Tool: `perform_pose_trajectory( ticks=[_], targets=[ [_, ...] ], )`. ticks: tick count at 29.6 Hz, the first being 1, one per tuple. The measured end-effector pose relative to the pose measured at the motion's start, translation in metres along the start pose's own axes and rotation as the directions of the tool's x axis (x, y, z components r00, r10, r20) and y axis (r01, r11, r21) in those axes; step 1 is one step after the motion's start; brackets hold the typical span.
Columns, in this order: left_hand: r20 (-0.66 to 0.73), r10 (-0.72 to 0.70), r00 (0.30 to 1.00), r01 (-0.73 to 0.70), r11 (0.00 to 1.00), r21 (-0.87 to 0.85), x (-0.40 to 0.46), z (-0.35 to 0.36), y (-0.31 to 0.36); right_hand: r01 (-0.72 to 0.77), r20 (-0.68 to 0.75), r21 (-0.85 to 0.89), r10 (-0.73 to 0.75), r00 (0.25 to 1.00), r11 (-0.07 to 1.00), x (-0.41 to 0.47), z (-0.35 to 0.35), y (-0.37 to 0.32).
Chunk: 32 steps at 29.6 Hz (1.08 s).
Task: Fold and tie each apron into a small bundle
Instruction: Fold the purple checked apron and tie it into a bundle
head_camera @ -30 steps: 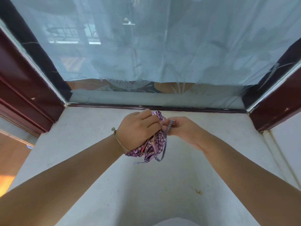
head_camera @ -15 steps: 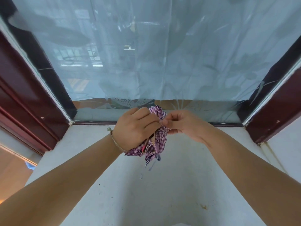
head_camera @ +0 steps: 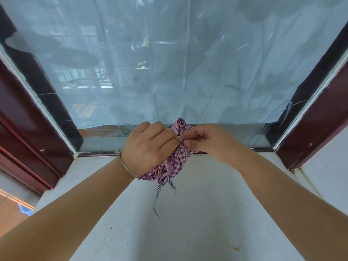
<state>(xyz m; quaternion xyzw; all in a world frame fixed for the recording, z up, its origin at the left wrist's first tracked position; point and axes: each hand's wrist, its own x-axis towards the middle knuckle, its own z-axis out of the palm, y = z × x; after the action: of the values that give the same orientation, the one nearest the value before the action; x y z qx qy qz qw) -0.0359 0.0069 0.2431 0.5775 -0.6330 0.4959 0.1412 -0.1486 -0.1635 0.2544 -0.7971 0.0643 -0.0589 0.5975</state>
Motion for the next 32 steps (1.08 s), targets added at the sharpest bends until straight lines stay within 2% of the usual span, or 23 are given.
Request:
perform_pose_trajectory(
  ticks=[4, 11, 16, 22, 24, 25, 26, 27, 28, 29, 30, 31, 32],
  targets=[
    [-0.004, -0.018, 1.0, 0.018, 0.998, 0.055, 0.003, -0.001, -0.003, 0.039, -0.096, -0.016, -0.04, 0.995, 0.999, 0.002, 0.011, -0.001],
    [-0.022, 0.015, 1.0, -0.014, 0.999, 0.043, 0.01, -0.003, -0.006, -0.09, 0.012, -0.055, 0.091, 0.996, 0.994, 0.009, -0.006, -0.019],
    [-0.015, 0.04, 0.999, -0.04, 0.999, 0.017, 0.013, -0.007, -0.014, 0.091, 0.0, -0.365, -0.097, 0.995, 0.927, 0.006, -0.004, -0.027],
    [-0.044, 0.153, 0.987, -0.157, 0.983, -0.098, 0.015, -0.009, -0.026, 0.205, 0.107, -0.417, -0.177, 0.978, 0.886, -0.002, -0.003, -0.033],
    [-0.027, 0.129, 0.991, -0.131, 0.97, -0.202, 0.014, -0.01, -0.03, 0.249, 0.145, -0.439, -0.206, 0.968, 0.863, -0.004, -0.006, -0.036],
    [0.015, 0.073, 0.997, -0.066, 0.958, -0.28, 0.015, -0.01, -0.029, 0.294, 0.156, -0.47, -0.25, 0.956, 0.832, -0.005, -0.007, -0.038],
    [0.08, -0.051, 0.995, 0.08, 0.909, -0.408, 0.017, -0.012, -0.025, 0.352, 0.158, -0.516, -0.317, 0.935, 0.781, -0.006, -0.007, -0.039],
    [0.187, -0.241, 0.952, 0.305, 0.779, -0.547, 0.021, -0.015, -0.019, 0.419, 0.157, -0.594, -0.411, 0.898, 0.687, -0.007, -0.007, -0.04],
    [0.352, -0.441, 0.826, 0.554, 0.515, -0.654, 0.027, -0.019, -0.013, 0.471, 0.174, -0.694, -0.508, 0.844, 0.545, -0.008, -0.007, -0.04],
    [0.538, -0.542, 0.645, 0.719, 0.195, -0.667, 0.033, -0.021, -0.009, 0.494, 0.213, -0.785, -0.585, 0.782, 0.374, -0.009, -0.007, -0.039],
    [0.682, -0.541, 0.492, 0.788, -0.057, -0.614, 0.038, -0.023, -0.007, 0.491, 0.259, -0.842, -0.632, 0.73, 0.223, -0.009, -0.007, -0.038],
    [0.749, -0.511, 0.423, 0.815, -0.147, -0.56, 0.04, -0.023, -0.008, 0.481, 0.297, -0.87, -0.664, 0.686, 0.108, -0.009, -0.008, -0.036],
    [0.794, -0.462, 0.394, 0.841, -0.167, -0.514, 0.043, -0.025, -0.009, 0.478, 0.327, -0.878, -0.691, 0.644, 0.03, -0.009, -0.009, -0.033]
  ],
)
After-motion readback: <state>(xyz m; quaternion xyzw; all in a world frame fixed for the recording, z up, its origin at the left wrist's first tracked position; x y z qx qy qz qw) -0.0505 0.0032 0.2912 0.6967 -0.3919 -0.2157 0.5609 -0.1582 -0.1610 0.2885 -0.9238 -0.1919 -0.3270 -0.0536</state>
